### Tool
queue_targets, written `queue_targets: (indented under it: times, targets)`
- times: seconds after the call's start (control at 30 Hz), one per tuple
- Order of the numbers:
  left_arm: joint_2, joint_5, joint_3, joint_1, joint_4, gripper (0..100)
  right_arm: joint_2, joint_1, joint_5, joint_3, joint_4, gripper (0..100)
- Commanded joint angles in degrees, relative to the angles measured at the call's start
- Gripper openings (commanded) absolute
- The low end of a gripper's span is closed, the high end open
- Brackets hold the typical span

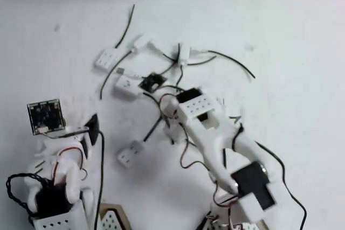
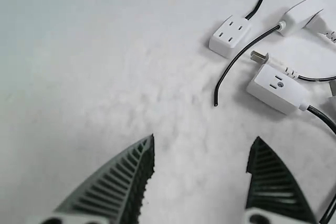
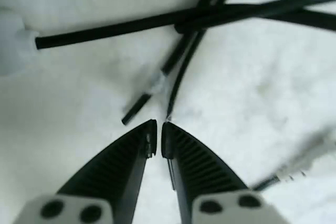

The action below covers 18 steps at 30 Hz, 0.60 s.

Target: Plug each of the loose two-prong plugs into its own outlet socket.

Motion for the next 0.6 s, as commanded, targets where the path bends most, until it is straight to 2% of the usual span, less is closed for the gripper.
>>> queue_targets:
  times: [0.0,0.23,0.33,0.43,0.57]
  targets:
    - [-0.31,0.26,-0.26,-0.57,0.18,28,-9.01,3.21,0.53,-0.88,3.38,2.0]
    - [-0.31,0.26,-0.26,-0.57,0.18,28,-24.22,7.78,0.62,-0.97,11.47,1.9]
    - [-0.31,0.26,-0.26,-0.57,0.18,28,-29.49,9.01,3.60,-0.97,15.34,1.9]
    - [-0.31,0.26,-0.26,-0.57,0.18,28,-32.92,8.66,4.92,-0.62,18.15,1.9]
    - [-0.31,0.26,-0.26,-0.57,0.18,28,-32.48,5.14,4.92,3.25,16.48,3.2]
